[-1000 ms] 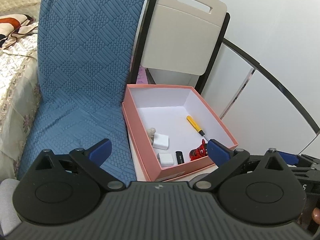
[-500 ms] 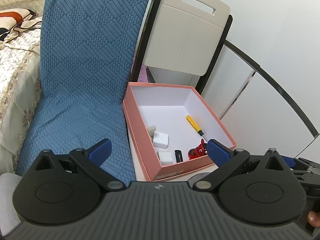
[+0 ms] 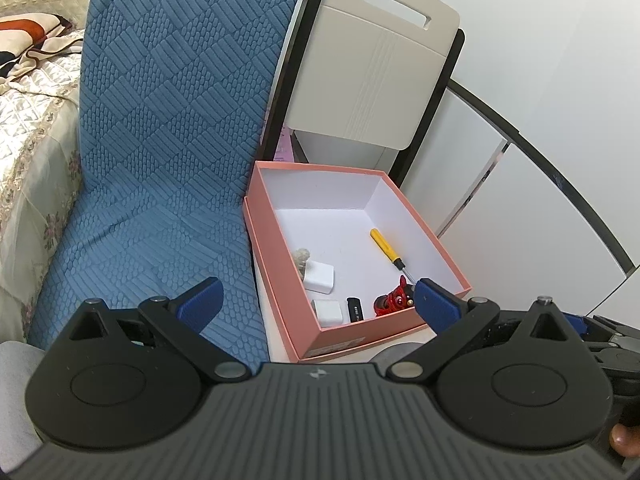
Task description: Organize rigid objects
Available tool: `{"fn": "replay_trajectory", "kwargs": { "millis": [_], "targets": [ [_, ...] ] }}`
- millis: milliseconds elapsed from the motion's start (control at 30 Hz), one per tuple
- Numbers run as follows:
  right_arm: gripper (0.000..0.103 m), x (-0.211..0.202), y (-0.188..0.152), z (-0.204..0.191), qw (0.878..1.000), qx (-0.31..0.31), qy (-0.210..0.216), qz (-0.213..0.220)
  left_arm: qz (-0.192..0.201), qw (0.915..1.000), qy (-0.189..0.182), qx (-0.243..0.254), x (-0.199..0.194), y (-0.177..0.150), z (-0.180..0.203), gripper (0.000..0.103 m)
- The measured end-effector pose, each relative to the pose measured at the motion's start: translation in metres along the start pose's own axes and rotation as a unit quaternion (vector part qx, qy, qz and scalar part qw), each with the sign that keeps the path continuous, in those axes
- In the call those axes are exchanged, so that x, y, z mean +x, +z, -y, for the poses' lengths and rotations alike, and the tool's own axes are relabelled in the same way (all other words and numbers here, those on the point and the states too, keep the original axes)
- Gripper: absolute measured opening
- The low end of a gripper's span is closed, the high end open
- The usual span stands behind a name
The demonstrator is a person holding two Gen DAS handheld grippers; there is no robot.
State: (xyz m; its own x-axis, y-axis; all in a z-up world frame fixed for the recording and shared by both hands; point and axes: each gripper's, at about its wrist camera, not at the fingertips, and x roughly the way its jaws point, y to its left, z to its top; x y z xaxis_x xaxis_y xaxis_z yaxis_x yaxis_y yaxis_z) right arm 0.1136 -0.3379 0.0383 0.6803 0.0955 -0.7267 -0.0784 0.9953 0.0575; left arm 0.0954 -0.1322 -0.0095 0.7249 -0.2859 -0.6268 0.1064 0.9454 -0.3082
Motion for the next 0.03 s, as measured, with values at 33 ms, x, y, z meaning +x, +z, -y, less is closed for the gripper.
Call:
{"fn": "replay_trajectory", "kwargs": {
  "millis": [33],
  "targets": [
    [0.096,0.0,-0.0002,-0.0001,1.0,0.0,0.0,0.0,0.001,1.0,0.0,0.0,-0.0003,-0.0001,0.0001,0.103]
  ]
}}
